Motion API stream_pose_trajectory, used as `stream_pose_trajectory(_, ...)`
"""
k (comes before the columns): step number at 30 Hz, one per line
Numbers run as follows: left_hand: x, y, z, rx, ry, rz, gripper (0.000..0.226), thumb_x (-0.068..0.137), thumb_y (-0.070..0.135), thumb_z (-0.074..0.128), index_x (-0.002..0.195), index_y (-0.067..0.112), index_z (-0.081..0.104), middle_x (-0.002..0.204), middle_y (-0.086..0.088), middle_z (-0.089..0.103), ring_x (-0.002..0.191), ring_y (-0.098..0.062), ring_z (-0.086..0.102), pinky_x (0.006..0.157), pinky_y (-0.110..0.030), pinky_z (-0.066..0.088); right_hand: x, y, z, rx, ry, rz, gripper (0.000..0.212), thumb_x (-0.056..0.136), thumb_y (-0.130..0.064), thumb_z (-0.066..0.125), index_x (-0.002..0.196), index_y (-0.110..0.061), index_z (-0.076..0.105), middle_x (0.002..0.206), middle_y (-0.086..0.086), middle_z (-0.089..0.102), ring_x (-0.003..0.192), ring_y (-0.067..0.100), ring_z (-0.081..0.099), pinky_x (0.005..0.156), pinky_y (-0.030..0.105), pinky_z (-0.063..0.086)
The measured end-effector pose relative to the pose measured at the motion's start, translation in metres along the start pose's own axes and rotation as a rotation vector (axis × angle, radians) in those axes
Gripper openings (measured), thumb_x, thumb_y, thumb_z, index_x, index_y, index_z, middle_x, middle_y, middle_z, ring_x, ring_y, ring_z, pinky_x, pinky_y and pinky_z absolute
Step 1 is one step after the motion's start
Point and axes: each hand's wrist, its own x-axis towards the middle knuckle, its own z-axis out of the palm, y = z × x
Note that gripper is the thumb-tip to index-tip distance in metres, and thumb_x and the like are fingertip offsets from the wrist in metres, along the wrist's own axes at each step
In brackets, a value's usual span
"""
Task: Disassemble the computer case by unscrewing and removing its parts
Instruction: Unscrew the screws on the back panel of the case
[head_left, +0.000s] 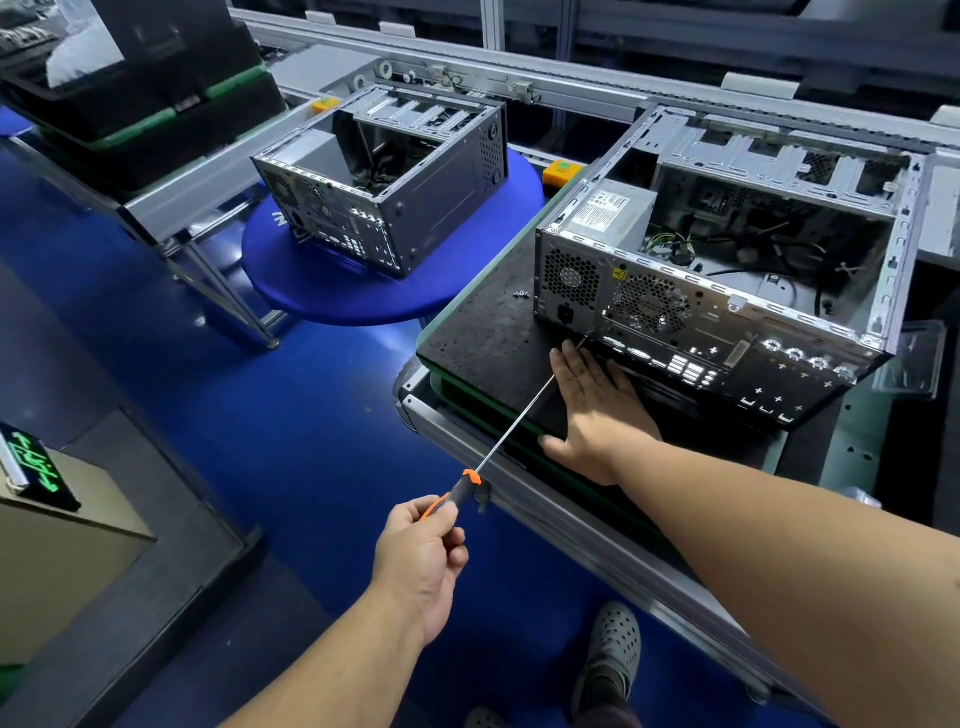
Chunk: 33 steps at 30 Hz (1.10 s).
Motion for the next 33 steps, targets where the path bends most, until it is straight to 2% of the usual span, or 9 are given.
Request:
stream_pose_trajectory(9,-0.0002,-0.0029,-0.0007,0.050,-0.014,0.022,0.017,0.104,0.015,0.065,0.118,0.004,0.065,0.088,-0.008,0.065,0.066,-0.013,0.059,0.055,-0.027,0.047,-0.0005,-0.0006,-0.0030,-0.005,-0.008,-0.006,0.115,0.076,-0.082,0.034,0.159,-0.026,-0.025,0.167,-0.003,-0.028,0.156,0.013,-0.017,0.125,0.042,-0.009)
stream_pose_trajectory(14,-0.0023,-0.0021,-0.0007,0.064,0.010,-0.047,0.033,0.105,0.039,0.063,0.113,0.007,0.066,0.076,-0.008,0.069,0.056,-0.013,0.060,0.049,-0.026,0.046,-0.0008,-0.0016,-0.0045,-0.006,-0.015,-0.004,0.115,0.076,-0.082,0.034,0.158,-0.027,-0.026,0.166,-0.004,-0.029,0.155,0.013,-0.018,0.125,0.042,-0.010)
stream_pose_trajectory(17,-0.0031,-0.0005,0.0012,0.059,0.029,-0.102,0.038,0.105,0.046,0.059,0.113,0.009,0.066,0.073,-0.009,0.069,0.054,-0.014,0.057,0.045,-0.026,0.042,-0.0010,-0.0020,-0.0048,-0.010,-0.020,-0.005,0.114,0.077,-0.082,0.033,0.158,-0.027,-0.025,0.166,-0.004,-0.030,0.155,0.013,-0.019,0.125,0.043,-0.009)
stream_pose_trajectory(20,-0.0036,-0.0004,0.0013,0.031,0.005,-0.121,0.036,0.107,0.042,0.058,0.109,0.008,0.067,0.074,-0.009,0.066,0.056,-0.015,0.057,0.046,-0.027,0.041,-0.0016,-0.0018,-0.0052,-0.013,-0.022,-0.005,0.114,0.077,-0.082,0.032,0.158,-0.026,-0.027,0.165,-0.004,-0.031,0.155,0.013,-0.019,0.125,0.042,-0.009)
stream_pose_trajectory(22,-0.0032,-0.0012,0.0004,0.010,-0.021,-0.098,0.022,0.106,0.030,0.061,0.107,0.008,0.064,0.081,-0.008,0.063,0.060,-0.016,0.056,0.048,-0.028,0.042,-0.0020,-0.0015,-0.0057,-0.016,-0.022,-0.005,0.114,0.077,-0.081,0.032,0.158,-0.026,-0.026,0.165,-0.004,-0.030,0.155,0.013,-0.019,0.125,0.042,-0.009)
stream_pose_trajectory(24,-0.0028,-0.0017,-0.0001,-0.004,-0.026,-0.062,0.012,0.105,0.015,0.061,0.115,0.008,0.062,0.093,-0.009,0.058,0.066,-0.017,0.055,0.050,-0.027,0.042,-0.0020,-0.0019,-0.0061,-0.017,-0.024,-0.006,0.114,0.078,-0.081,0.033,0.158,-0.026,-0.026,0.166,-0.003,-0.030,0.155,0.013,-0.019,0.125,0.042,-0.009)
stream_pose_trajectory(26,-0.0020,-0.0022,0.0001,0.009,-0.018,-0.018,0.014,0.105,0.007,0.059,0.119,0.009,0.062,0.098,-0.010,0.057,0.071,-0.017,0.054,0.051,-0.027,0.043,-0.0018,-0.0024,-0.0066,-0.016,-0.023,-0.005,0.114,0.078,-0.081,0.033,0.158,-0.026,-0.025,0.166,-0.003,-0.030,0.155,0.013,-0.019,0.125,0.042,-0.009)
stream_pose_trajectory(33,-0.0016,-0.0057,-0.0015,0.080,-0.018,0.030,0.014,0.107,0.016,0.060,0.117,0.008,0.066,0.094,-0.011,0.060,0.067,-0.014,0.054,0.052,-0.026,0.044,-0.0009,-0.0013,-0.0040,-0.016,-0.019,-0.004,0.115,0.077,-0.082,0.033,0.159,-0.026,-0.024,0.166,-0.003,-0.028,0.156,0.014,-0.018,0.125,0.043,-0.007)
